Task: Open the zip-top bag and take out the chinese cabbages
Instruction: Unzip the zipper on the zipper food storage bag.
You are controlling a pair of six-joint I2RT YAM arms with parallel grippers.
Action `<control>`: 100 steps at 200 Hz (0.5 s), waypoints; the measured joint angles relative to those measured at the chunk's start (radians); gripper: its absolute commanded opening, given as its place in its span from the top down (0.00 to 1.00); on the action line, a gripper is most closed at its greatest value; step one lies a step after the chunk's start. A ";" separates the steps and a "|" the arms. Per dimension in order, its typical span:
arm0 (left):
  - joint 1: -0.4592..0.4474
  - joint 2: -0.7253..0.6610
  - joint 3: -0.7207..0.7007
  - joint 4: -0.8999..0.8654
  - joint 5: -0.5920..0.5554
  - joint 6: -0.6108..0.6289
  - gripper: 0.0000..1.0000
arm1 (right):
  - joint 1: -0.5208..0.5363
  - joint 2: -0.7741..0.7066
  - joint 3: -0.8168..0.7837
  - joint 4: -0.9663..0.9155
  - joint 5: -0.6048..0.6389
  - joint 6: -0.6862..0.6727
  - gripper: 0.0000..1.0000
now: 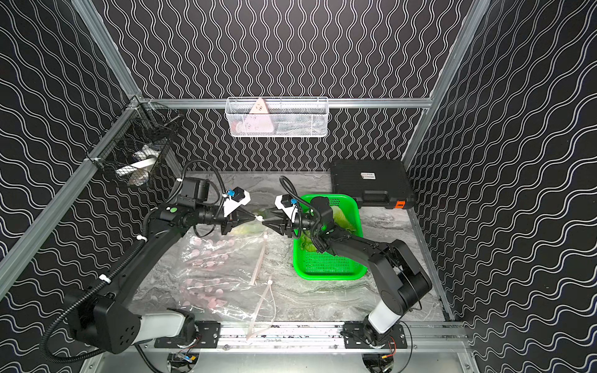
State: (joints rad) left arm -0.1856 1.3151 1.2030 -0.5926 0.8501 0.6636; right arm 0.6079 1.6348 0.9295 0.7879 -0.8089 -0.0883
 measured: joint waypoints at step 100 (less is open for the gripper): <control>0.000 -0.025 -0.026 0.025 0.005 -0.011 1.00 | 0.036 -0.003 0.044 -0.071 -0.056 -0.018 0.69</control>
State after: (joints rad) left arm -0.1856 1.2903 1.1770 -0.5678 0.8555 0.6525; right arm 0.6437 1.6321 0.9733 0.7166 -0.8646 -0.1066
